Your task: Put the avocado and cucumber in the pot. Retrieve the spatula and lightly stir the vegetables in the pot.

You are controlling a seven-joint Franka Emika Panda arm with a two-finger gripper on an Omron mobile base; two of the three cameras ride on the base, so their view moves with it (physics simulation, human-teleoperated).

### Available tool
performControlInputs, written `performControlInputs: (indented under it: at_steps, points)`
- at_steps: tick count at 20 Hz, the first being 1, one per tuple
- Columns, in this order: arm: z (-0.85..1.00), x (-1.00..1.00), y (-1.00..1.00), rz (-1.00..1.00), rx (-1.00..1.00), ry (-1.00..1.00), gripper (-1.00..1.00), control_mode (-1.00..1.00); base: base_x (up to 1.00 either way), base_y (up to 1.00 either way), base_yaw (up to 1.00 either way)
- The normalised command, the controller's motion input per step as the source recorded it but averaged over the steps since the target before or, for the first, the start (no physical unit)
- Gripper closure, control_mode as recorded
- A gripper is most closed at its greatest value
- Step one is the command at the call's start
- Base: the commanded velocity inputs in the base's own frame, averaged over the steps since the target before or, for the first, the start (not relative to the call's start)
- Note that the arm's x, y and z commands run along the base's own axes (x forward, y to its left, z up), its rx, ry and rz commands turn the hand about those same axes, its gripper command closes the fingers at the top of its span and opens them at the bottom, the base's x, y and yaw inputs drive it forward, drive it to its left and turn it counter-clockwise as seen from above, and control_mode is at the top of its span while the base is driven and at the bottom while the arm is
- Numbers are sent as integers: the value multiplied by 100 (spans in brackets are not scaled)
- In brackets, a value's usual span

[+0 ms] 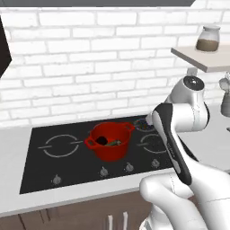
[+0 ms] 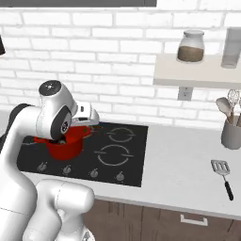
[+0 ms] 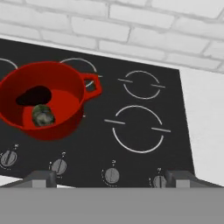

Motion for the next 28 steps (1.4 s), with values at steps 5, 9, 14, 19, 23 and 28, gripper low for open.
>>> performControlInputs:
  at_steps: [5, 9, 14, 19, 23, 28]
  points:
    - [0, 0, 0, 0, 0, 0, -100, 100, -14, -100, -2]
    - [0, 0, 0, 0, 0, 0, -100, 100, -1, -100, -3]
    - [0, 0, 0, 0, 0, 0, -100, 100, 5, -100, -8]
    - [0, 5, -27, -4, 11, 2, -100, -100, 4, -20, -4]
    - [-26, -2, -31, 0, 5, 15, -100, -100, 0, 0, 0]
    - [-60, -1, -35, -1, 1, 29, -100, -100, 0, 0, 0]
